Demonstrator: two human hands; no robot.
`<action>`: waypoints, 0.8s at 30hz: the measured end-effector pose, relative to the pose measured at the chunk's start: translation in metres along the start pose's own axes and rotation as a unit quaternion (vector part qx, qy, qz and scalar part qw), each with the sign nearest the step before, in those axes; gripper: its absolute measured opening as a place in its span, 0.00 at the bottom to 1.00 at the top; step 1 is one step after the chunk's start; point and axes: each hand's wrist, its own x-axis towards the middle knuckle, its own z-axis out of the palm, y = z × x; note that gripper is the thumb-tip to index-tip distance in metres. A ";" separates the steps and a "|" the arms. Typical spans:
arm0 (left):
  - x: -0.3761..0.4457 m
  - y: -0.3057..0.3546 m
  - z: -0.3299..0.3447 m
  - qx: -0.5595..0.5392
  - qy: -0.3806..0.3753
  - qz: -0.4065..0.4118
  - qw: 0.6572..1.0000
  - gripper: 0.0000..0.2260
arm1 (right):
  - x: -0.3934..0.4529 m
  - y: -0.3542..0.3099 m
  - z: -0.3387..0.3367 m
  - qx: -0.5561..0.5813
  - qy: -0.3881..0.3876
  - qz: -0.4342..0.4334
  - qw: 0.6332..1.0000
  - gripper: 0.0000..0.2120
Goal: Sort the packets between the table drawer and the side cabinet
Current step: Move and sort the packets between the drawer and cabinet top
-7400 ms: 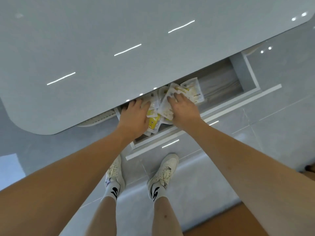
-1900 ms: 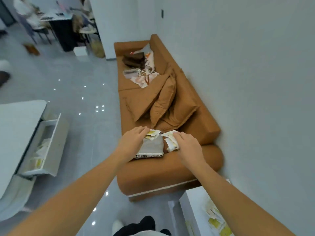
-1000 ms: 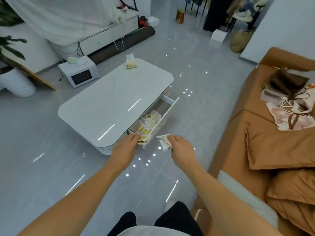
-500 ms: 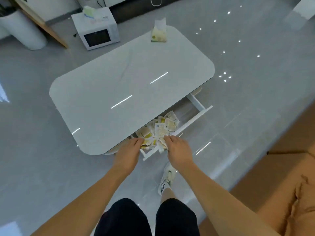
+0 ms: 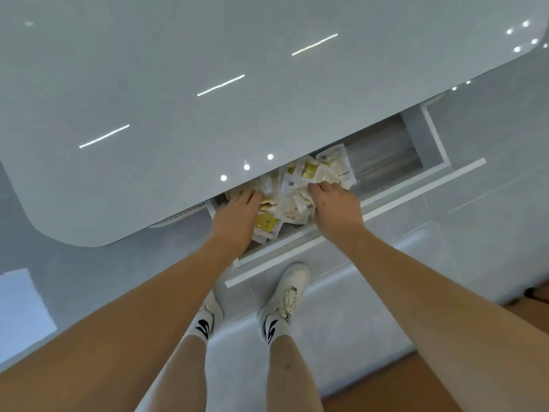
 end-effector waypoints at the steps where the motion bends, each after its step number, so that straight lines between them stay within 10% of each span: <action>1: 0.010 -0.002 0.006 0.006 0.003 -0.011 1.000 0.33 | 0.011 0.001 0.006 -0.002 -0.001 0.004 1.000 0.23; 13: 0.005 0.002 0.010 0.022 -0.046 0.012 0.999 0.24 | 0.015 -0.011 0.000 0.028 -0.094 0.016 0.995 0.37; 24: -0.121 0.081 -0.231 0.022 0.031 0.116 0.993 0.25 | -0.159 -0.056 -0.205 0.151 0.058 0.158 0.974 0.32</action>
